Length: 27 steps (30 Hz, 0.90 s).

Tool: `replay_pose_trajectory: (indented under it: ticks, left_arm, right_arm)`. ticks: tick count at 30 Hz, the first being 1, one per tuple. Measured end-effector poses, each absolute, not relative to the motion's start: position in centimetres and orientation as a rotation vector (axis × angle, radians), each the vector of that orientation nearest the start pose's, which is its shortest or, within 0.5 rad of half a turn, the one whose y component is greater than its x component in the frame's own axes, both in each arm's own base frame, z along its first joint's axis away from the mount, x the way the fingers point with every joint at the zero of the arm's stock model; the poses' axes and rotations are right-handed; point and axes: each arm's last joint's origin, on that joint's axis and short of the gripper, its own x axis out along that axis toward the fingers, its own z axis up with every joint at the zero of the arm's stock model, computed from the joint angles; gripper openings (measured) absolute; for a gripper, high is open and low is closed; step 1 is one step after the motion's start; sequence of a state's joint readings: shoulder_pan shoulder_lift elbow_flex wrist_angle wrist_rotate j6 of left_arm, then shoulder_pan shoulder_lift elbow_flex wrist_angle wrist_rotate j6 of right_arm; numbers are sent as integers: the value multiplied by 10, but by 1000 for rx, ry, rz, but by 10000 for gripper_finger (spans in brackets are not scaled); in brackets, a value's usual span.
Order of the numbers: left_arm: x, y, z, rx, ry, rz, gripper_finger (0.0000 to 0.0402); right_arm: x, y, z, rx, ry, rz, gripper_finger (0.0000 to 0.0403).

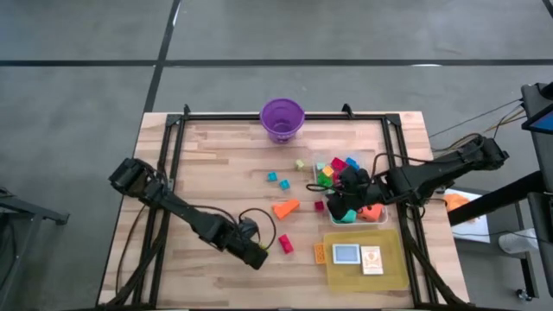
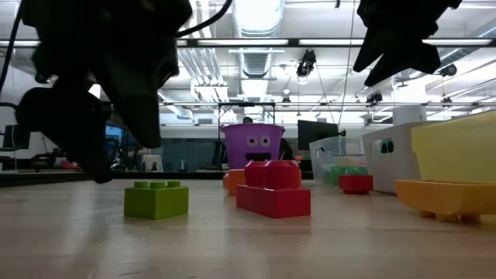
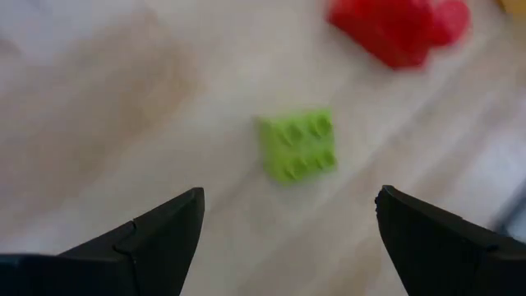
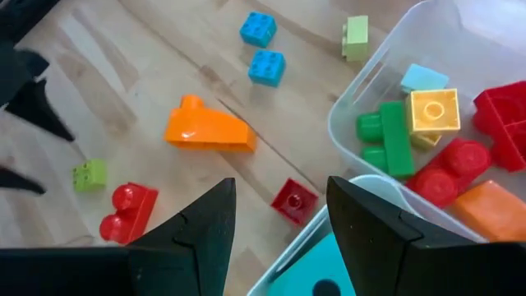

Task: Pick & Place Toys
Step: Put the green game piece into the transparent bin

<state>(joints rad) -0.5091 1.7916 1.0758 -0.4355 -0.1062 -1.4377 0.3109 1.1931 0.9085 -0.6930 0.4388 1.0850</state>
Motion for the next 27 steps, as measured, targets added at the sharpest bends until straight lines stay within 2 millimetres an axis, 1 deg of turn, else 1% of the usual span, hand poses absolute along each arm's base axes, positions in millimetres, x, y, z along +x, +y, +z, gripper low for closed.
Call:
replay_pose_trajectory:
  ticks: [2, 7, 10, 13, 17, 22, 25, 27]
  left_arm:
    - [299, -160, 158, -886, 1099, 525, 347]
    - [305, -153, 153, -874, 1103, 551, 347]
    - [314, -156, 152, -846, 1103, 523, 347]
    - [325, -161, 156, -817, 1104, 491, 347]
    - [329, -161, 146, -763, 1166, 550, 347]
    - [333, -165, 141, -735, 1186, 519, 346]
    - [335, -166, 140, -710, 1195, 501, 336]
    - [336, -166, 140, -693, 1197, 487, 314]
  right_arm:
    - [220, 60, 260, 659, 725, -577, 188]
    - [220, 61, 260, 679, 715, -581, 188]
    - [220, 61, 261, 684, 707, -576, 188]
    - [221, 61, 261, 686, 703, -571, 188]
    - [221, 61, 261, 687, 704, -568, 188]
    - [220, 62, 261, 682, 720, -555, 188]
    - [220, 62, 261, 675, 732, -541, 188]
    - [220, 62, 261, 676, 735, -538, 188]
